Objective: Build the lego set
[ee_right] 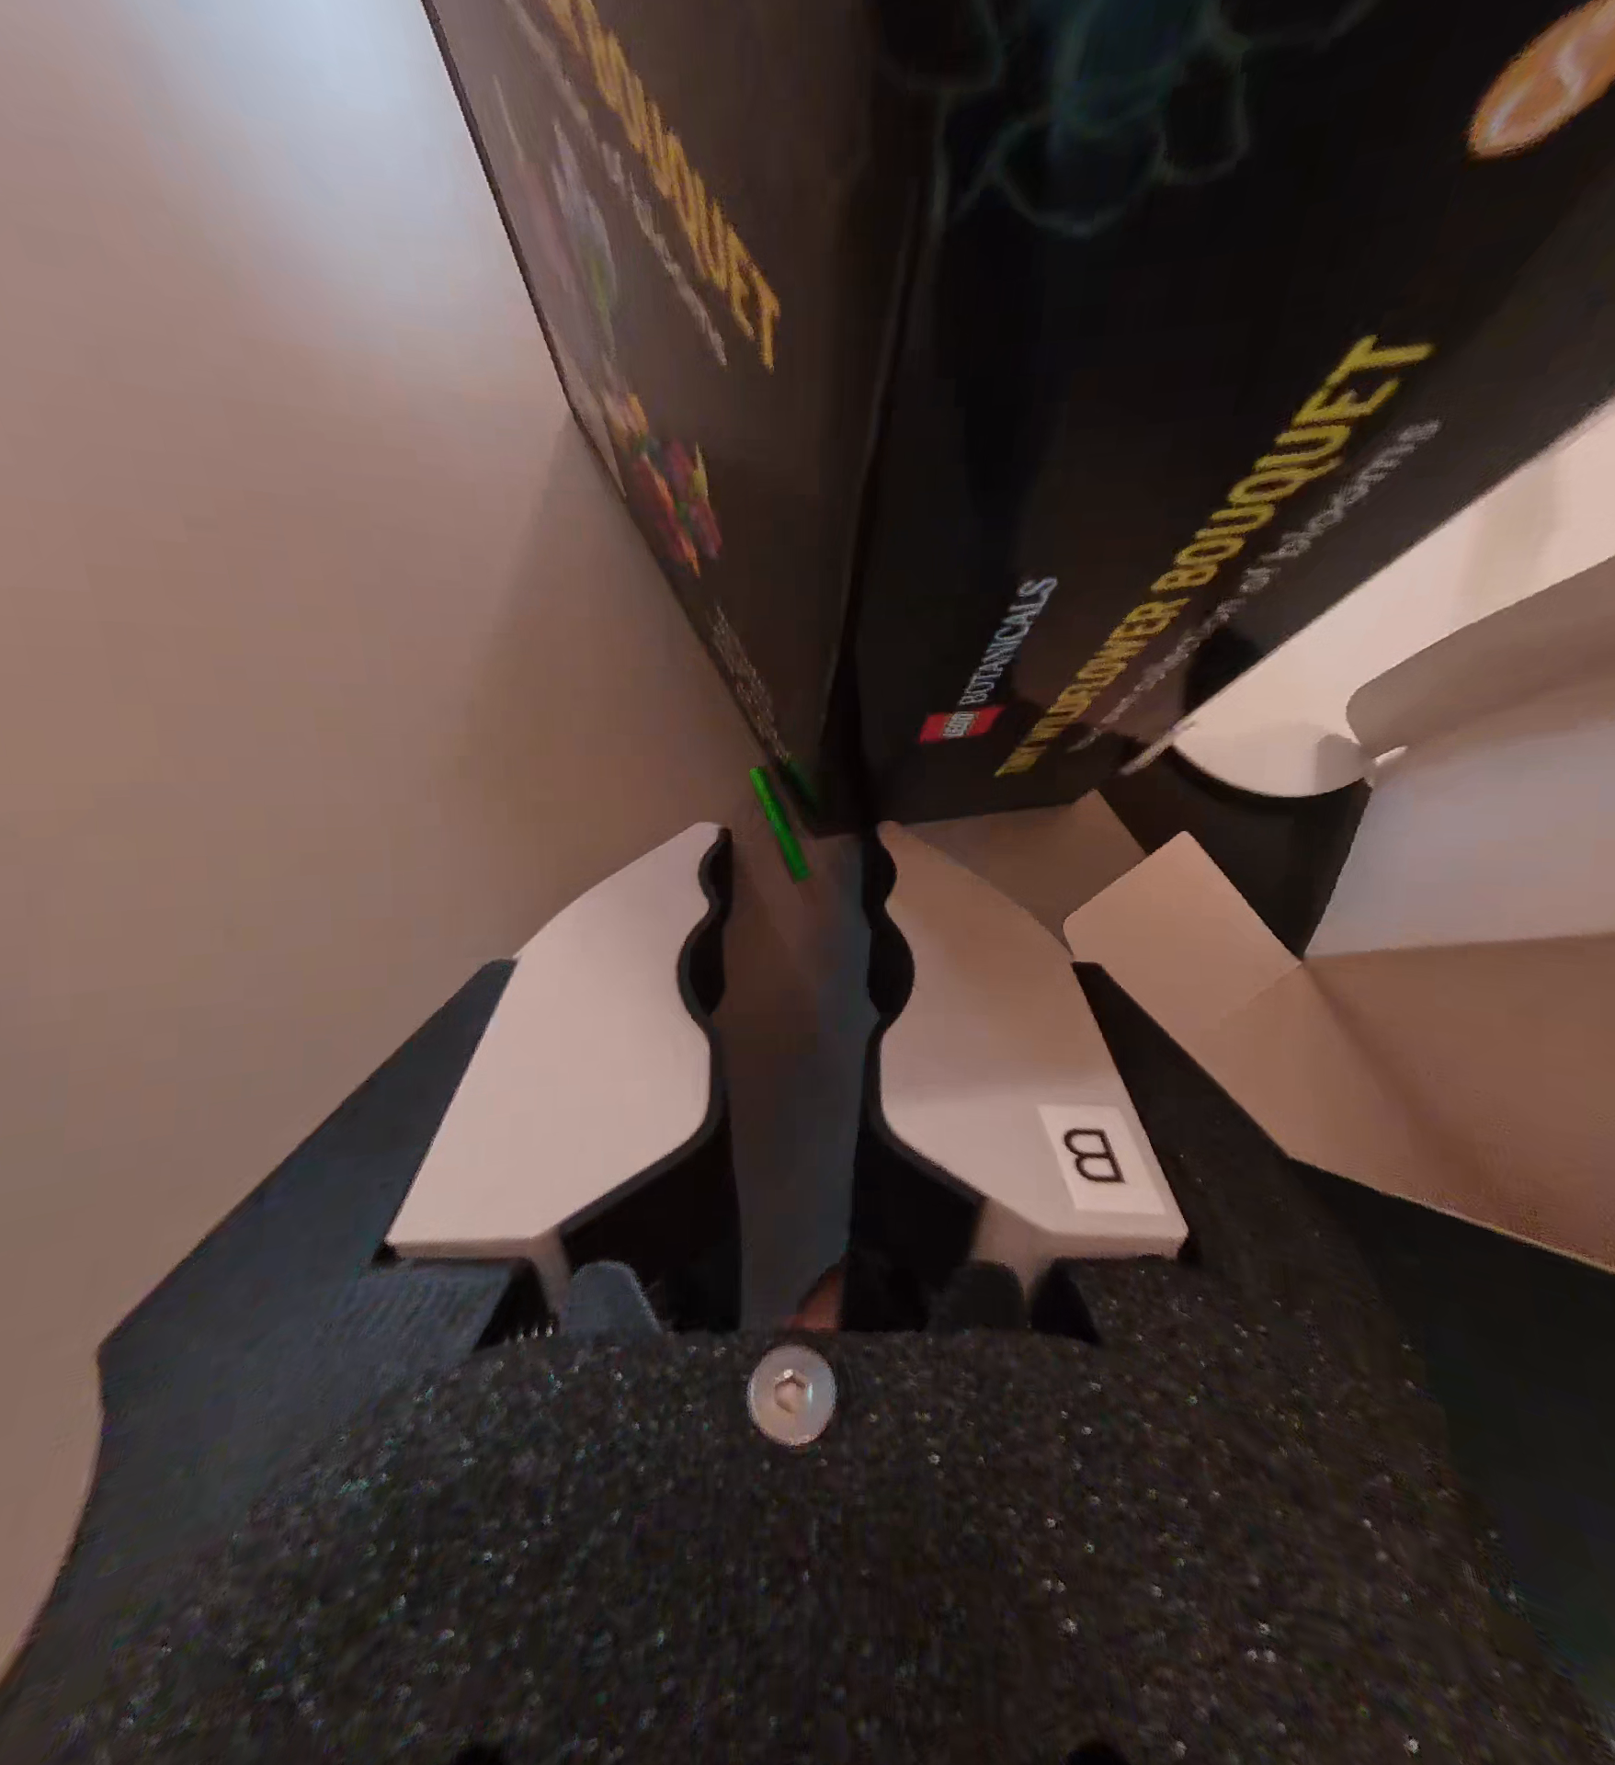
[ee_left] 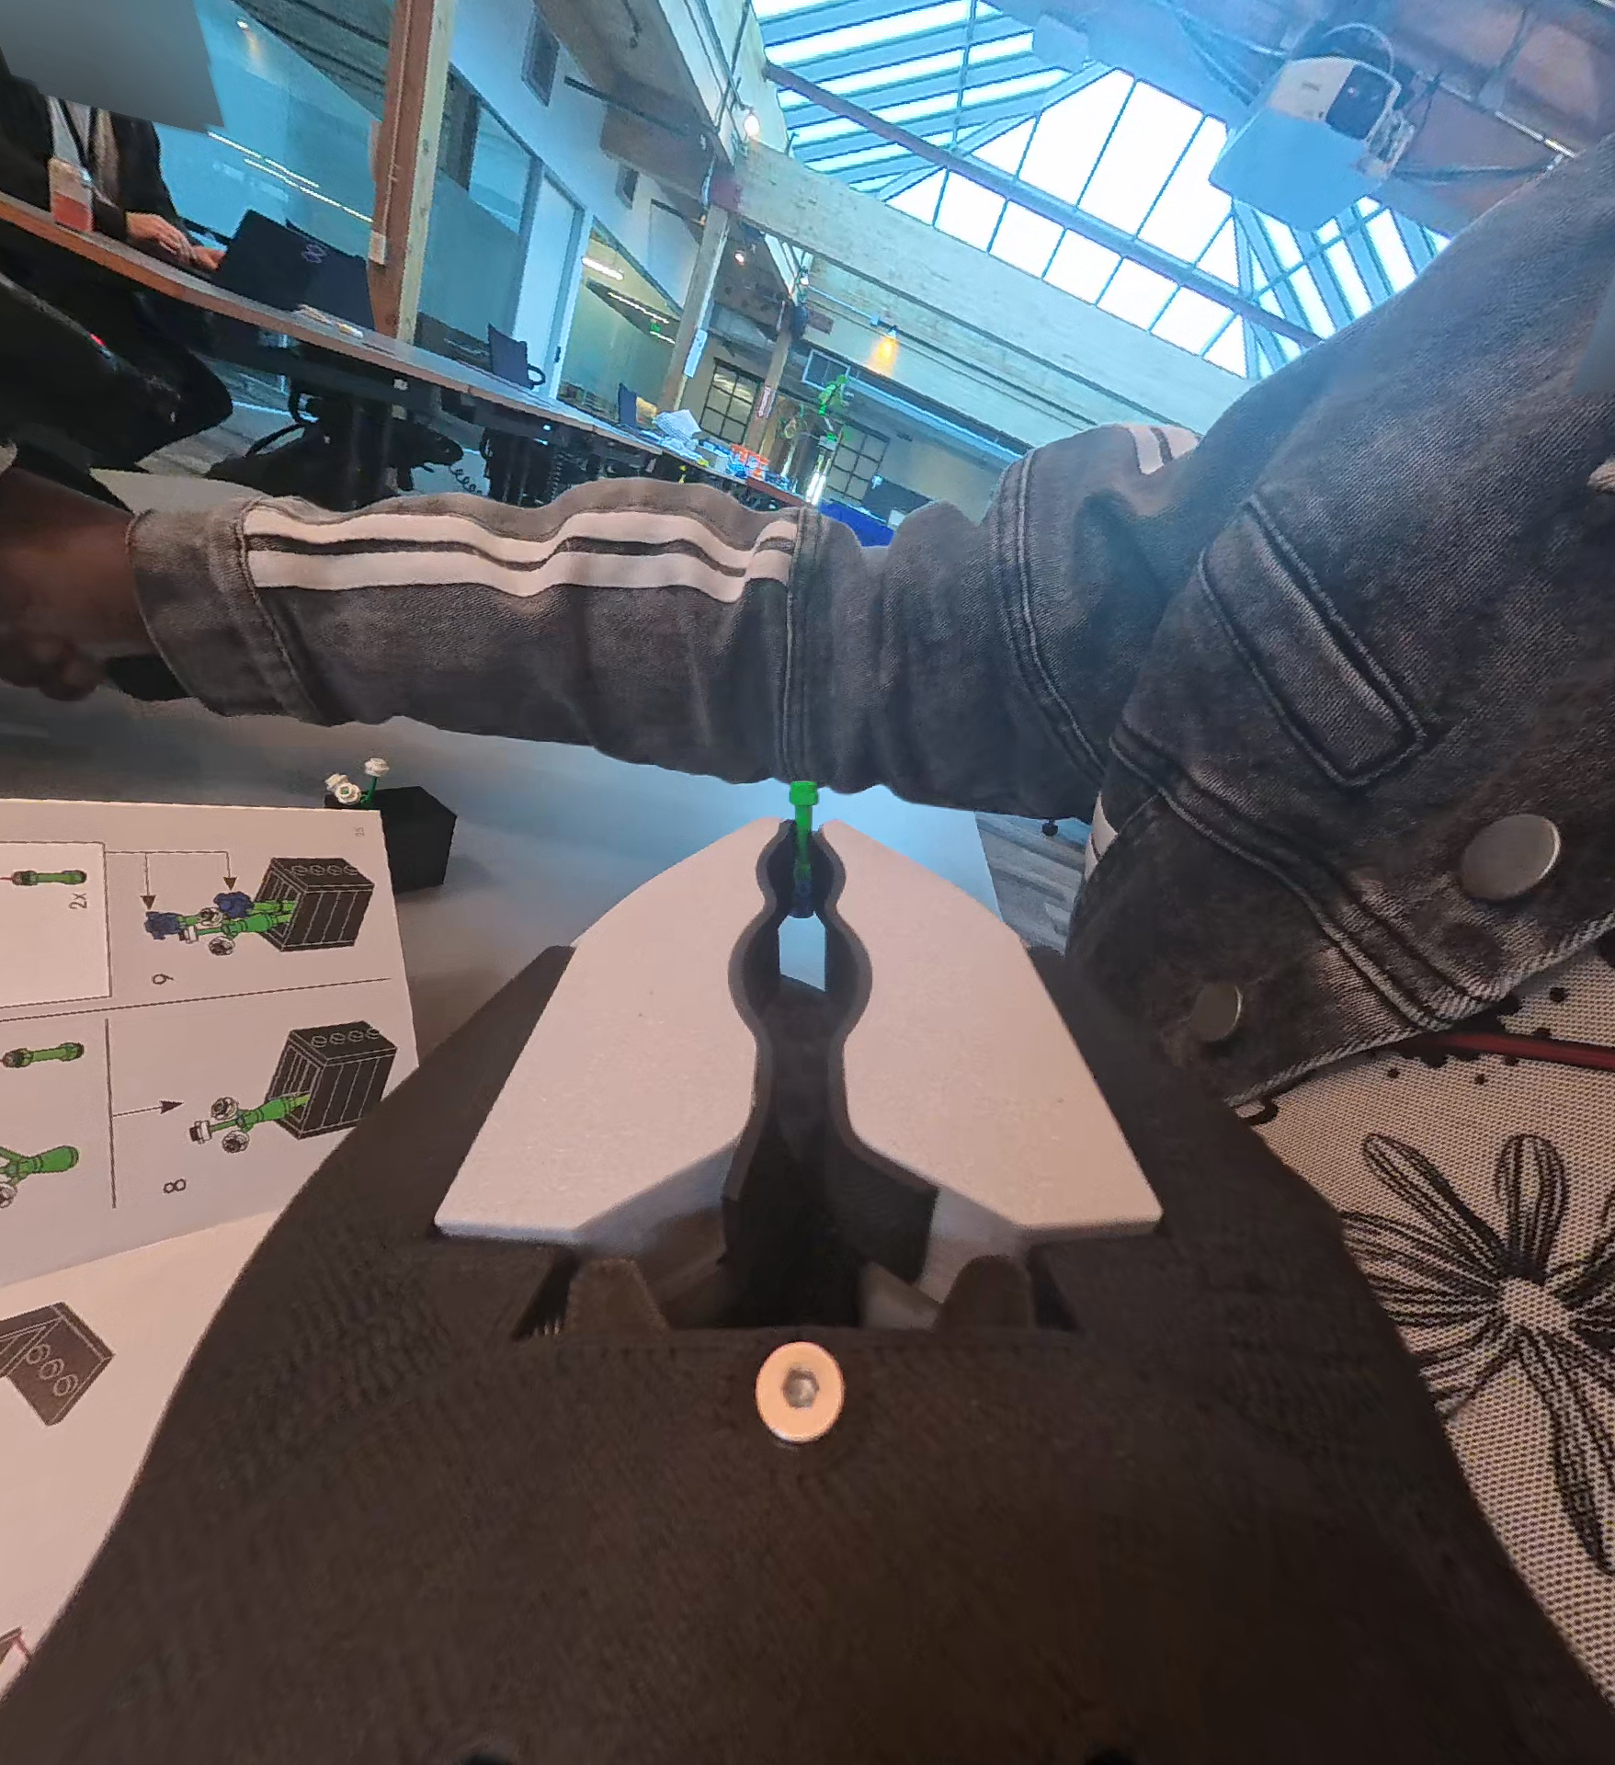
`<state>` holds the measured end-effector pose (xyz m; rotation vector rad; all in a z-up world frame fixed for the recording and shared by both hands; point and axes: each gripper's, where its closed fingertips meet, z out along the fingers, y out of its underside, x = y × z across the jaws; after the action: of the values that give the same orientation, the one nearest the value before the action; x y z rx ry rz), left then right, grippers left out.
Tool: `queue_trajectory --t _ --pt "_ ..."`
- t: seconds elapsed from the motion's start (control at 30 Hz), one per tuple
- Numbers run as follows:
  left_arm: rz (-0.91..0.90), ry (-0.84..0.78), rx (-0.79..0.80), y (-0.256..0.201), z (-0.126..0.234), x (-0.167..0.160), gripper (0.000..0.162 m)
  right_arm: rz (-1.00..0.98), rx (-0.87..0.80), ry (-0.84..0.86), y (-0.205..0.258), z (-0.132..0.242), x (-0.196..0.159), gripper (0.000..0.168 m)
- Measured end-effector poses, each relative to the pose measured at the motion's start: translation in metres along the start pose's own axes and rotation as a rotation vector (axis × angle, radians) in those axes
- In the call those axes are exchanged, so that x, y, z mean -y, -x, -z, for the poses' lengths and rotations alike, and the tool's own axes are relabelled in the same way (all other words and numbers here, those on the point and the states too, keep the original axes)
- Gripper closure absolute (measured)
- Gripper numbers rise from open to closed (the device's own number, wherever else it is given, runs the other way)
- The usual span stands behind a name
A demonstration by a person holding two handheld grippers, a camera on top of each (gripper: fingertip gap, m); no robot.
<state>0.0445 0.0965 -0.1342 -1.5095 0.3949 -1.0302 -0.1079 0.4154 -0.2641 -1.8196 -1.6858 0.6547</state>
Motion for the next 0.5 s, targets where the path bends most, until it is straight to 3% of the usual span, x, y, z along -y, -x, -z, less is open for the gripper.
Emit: queue_trajectory --t 0.17,0.37,0.5 --pt "0.012 -0.004 0.006 0.003 0.000 -0.001 0.159 0.100 -0.017 -0.001 0.006 0.003 -0.003 0.166" --pt "0.007 0.004 0.011 0.003 -0.001 -0.003 0.158 0.210 0.022 0.091 0.016 0.022 -0.023 0.167" --pt "-0.005 0.007 0.011 0.001 -0.002 -0.004 0.158 0.196 0.021 0.107 0.019 0.062 -0.050 0.167"
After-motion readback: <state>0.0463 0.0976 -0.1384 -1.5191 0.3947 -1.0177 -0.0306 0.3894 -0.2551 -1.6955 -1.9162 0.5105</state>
